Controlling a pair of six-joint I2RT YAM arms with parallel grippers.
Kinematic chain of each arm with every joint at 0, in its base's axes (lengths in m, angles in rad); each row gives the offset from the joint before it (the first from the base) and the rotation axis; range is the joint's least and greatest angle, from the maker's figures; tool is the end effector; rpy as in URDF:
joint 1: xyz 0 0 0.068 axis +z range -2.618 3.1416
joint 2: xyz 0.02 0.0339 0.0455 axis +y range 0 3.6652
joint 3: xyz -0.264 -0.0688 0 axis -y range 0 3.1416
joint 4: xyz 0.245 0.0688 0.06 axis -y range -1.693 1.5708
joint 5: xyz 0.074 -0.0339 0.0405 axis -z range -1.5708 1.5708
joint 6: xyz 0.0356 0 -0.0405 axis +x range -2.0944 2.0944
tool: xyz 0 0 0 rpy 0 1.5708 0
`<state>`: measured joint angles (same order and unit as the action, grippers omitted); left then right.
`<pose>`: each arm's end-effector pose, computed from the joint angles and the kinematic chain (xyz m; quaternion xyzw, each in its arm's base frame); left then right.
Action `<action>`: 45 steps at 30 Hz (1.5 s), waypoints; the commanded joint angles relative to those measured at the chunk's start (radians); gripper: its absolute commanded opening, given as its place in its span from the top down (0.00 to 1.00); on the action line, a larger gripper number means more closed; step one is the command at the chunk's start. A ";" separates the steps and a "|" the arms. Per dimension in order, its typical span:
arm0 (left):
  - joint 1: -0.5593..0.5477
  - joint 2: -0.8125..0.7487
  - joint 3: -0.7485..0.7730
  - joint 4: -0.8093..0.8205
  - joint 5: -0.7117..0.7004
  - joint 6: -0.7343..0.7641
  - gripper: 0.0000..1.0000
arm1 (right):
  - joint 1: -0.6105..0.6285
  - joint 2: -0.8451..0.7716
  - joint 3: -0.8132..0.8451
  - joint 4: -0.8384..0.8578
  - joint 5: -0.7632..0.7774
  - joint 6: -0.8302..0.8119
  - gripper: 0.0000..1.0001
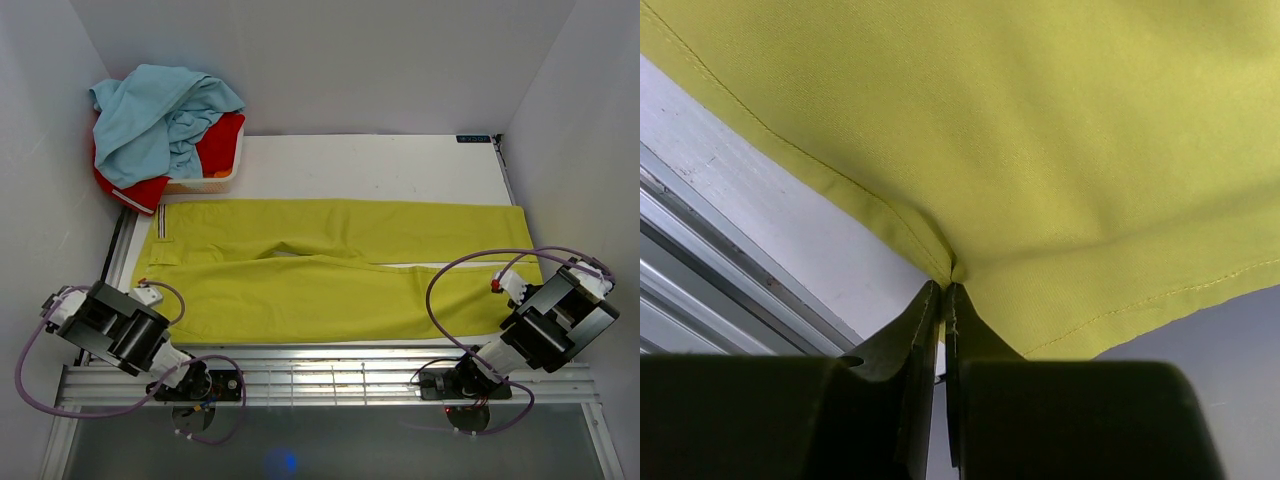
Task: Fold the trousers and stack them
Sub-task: Fold the trousers
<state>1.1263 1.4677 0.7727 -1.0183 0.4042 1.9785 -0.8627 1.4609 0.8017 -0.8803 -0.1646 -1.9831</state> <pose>0.1005 0.1784 0.1596 0.3909 0.8957 -0.0734 0.1989 0.1507 -0.1670 0.1642 -0.5306 0.8435 -0.0033 0.0836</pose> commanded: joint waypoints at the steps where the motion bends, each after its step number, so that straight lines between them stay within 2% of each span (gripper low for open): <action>1: -0.005 0.031 -0.075 0.115 -0.079 0.697 0.42 | 0.004 -0.019 -0.006 -0.011 -0.007 -0.740 0.92; 7: -0.005 -0.021 -0.165 0.095 -0.168 0.695 0.74 | 0.007 -0.025 -0.007 -0.016 -0.006 -0.734 0.92; 10: -0.005 -0.073 -0.210 0.067 -0.183 0.695 0.82 | 0.005 -0.034 -0.002 -0.028 -0.010 -0.732 0.92; 12: -0.005 -0.101 -0.237 0.052 -0.183 0.695 0.94 | 0.005 -0.036 0.001 -0.036 -0.019 -0.732 0.92; 14: -0.005 -0.127 -0.225 0.021 -0.167 0.692 1.00 | 0.005 -0.036 0.014 -0.043 -0.036 -0.729 0.92; 22: 0.036 -0.046 0.192 -0.388 0.103 0.585 1.00 | 0.005 0.027 0.209 -0.166 -0.110 -0.606 0.92; 23: 0.038 -0.046 0.257 -0.387 0.134 0.547 1.00 | 0.005 0.036 0.271 -0.187 -0.140 -0.562 0.92; 27: 0.050 -0.021 0.339 -0.387 0.169 0.488 1.00 | 0.001 0.085 0.396 -0.295 -0.191 -0.484 0.92; 28: 0.049 -0.003 0.362 -0.387 0.197 0.418 1.00 | -0.001 0.091 0.412 -0.302 -0.197 -0.471 0.92; 30: 0.049 0.014 0.426 -0.387 0.292 0.360 1.00 | -0.005 0.119 0.467 -0.331 -0.217 -0.435 0.92; 38: 0.038 0.121 0.698 -0.384 0.617 -0.062 1.00 | -0.006 0.191 0.648 -0.402 -0.369 -0.278 0.92; 39: 0.038 0.128 0.721 -0.385 0.684 -0.091 1.00 | -0.007 0.199 0.674 -0.408 -0.395 -0.257 0.92; 42: 0.024 0.137 0.790 -0.384 0.772 -0.171 1.00 | -0.007 0.251 0.789 -0.425 -0.478 -0.162 0.92; 45: -0.003 0.126 0.803 -0.324 0.818 -0.225 1.00 | 0.001 0.271 0.872 -0.405 -0.553 -0.065 0.92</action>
<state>1.1156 1.6138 1.5116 -1.4952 1.0676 1.8217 -0.8330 1.7103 1.5497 -1.4929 -0.6765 -1.9705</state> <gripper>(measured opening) 0.039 0.086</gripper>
